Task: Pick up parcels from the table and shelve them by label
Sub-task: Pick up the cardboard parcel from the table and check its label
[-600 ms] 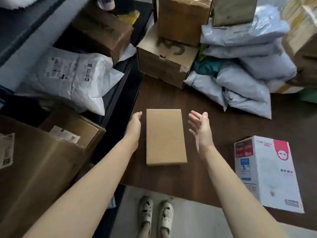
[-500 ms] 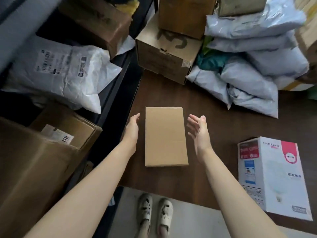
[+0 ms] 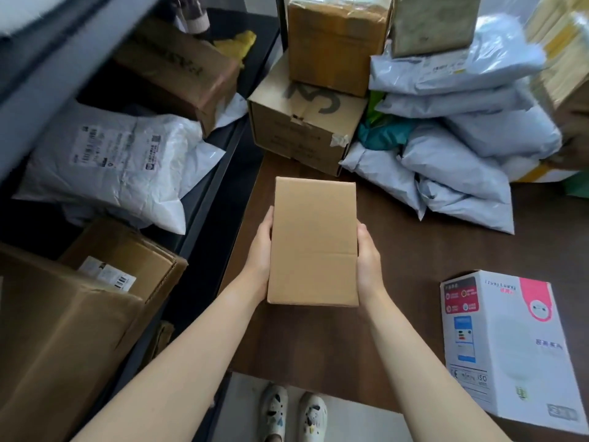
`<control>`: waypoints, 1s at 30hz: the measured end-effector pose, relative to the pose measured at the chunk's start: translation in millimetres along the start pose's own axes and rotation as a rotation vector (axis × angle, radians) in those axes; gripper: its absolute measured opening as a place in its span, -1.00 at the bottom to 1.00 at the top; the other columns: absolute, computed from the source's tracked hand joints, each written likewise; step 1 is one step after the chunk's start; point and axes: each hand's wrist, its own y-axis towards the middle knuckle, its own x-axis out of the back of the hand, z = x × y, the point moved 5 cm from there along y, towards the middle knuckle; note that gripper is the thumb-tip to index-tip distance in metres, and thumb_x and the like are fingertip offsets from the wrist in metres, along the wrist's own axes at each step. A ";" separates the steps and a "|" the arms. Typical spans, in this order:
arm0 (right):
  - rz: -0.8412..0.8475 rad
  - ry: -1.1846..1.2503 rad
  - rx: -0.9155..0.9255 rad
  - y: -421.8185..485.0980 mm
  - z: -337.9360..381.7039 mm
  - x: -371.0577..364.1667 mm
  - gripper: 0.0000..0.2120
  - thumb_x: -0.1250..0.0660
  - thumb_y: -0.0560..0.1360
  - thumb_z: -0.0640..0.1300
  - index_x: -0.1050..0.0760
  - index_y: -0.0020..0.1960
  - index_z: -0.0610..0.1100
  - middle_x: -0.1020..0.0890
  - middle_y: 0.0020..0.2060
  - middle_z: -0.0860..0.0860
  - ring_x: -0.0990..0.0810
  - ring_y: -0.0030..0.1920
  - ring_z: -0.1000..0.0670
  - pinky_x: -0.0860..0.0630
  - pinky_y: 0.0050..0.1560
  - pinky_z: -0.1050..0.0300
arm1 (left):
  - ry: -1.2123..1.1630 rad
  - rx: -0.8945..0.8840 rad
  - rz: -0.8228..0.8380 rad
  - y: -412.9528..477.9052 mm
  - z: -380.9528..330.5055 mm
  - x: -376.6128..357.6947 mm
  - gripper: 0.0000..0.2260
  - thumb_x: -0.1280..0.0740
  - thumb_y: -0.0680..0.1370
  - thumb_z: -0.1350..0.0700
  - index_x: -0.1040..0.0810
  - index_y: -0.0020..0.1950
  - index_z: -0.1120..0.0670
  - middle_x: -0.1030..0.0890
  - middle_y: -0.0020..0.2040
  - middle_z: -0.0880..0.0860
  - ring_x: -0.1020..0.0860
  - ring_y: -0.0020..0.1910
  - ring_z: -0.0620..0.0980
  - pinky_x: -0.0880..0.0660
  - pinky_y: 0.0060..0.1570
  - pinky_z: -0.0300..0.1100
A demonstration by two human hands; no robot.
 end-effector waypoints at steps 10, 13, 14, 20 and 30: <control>0.006 0.161 0.364 -54.2 212.9 14.7 -0.56 -0.12 0.67 0.16 -0.64 0.25 -0.07 -0.76 0.04 0.04 -0.72 0.03 0.08 -0.63 -0.01 0.16 | -0.001 -0.309 0.224 -89.0 -174.5 -104.4 -0.62 -0.07 0.69 -0.10 -0.56 -0.03 0.10 -0.67 -0.39 -0.03 -0.65 -0.44 -0.10 -0.56 -0.42 -0.28; -0.028 0.208 0.454 -82.7 270.7 22.0 -0.60 -0.22 0.61 0.20 -0.68 0.16 -0.03 -0.78 -0.08 0.10 -0.73 -0.06 0.13 -0.62 -0.10 0.20 | 0.031 -0.426 0.228 -126.8 -219.1 -128.6 -0.57 -0.07 0.70 -0.10 -0.65 -0.09 0.05 -0.63 -0.40 -0.01 -0.62 -0.48 -0.12 -0.55 -0.45 -0.31; -0.033 0.218 0.487 -92.2 288.6 24.5 -0.61 -0.24 0.59 0.21 -0.68 0.16 -0.01 -0.78 -0.09 0.11 -0.73 -0.08 0.14 -0.62 -0.13 0.23 | 0.041 -0.460 0.235 -140.0 -232.4 -136.4 -0.57 -0.07 0.70 -0.09 -0.65 0.05 0.13 -0.63 -0.38 -0.01 -0.62 -0.48 -0.12 -0.55 -0.46 -0.31; -0.089 0.150 0.729 -160.0 378.4 37.8 -0.43 -0.24 0.49 0.32 -0.56 0.36 0.02 -0.73 -0.13 0.31 -0.68 -0.16 0.32 -0.55 -0.24 0.42 | 0.109 -0.579 0.310 -212.4 -291.7 -178.5 -0.54 -0.06 0.67 -0.17 -0.64 -0.12 0.03 -0.69 -0.36 -0.02 -0.64 -0.39 -0.06 -0.56 -0.42 -0.27; -0.017 0.270 0.863 -236.3 427.4 72.0 -0.56 -0.38 0.47 0.14 -0.59 0.31 0.06 -0.76 0.06 0.02 -0.75 -0.04 0.03 -0.65 -0.12 0.18 | 0.155 -0.781 0.404 -301.9 -323.3 -221.8 -0.63 -0.14 0.69 -0.04 -0.44 0.49 -0.04 -0.59 0.37 0.11 -0.54 0.35 0.15 -0.46 0.33 0.12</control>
